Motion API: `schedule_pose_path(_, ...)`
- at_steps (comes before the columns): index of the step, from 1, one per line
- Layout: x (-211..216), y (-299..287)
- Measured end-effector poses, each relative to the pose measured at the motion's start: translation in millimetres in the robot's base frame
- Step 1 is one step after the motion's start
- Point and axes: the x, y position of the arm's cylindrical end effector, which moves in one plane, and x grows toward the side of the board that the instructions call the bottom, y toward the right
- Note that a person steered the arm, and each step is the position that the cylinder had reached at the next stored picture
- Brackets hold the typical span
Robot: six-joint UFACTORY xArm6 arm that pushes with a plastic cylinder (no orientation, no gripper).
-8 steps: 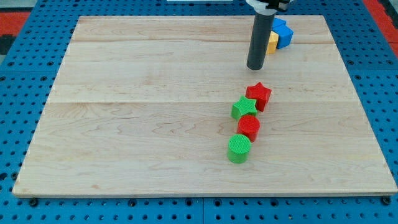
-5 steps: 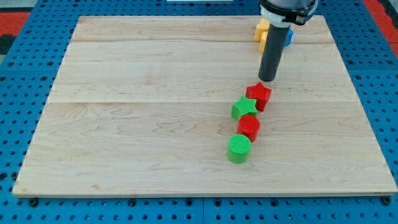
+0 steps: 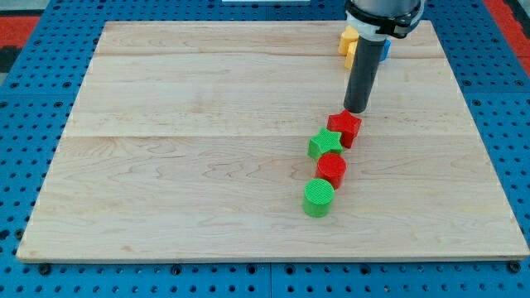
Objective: Move the green star towards bottom center
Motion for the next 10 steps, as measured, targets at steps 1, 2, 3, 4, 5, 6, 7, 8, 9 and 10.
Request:
schedule_pose_path(1, -0.6, 13.9)
schedule_pose_path(2, -10.7, 43.8)
schedule_pose_path(3, -20.4, 75.8)
schedule_pose_path(4, -8.8, 122.1)
schedule_pose_path(5, 19.4, 125.2)
schedule_pose_path(6, 56.5, 66.1)
schedule_pose_path(7, 60.9, -18.3)
schedule_pose_path(8, 81.6, -71.0)
schedule_pose_path(9, 92.9, -74.9)
schedule_pose_path(10, 79.7, -104.5)
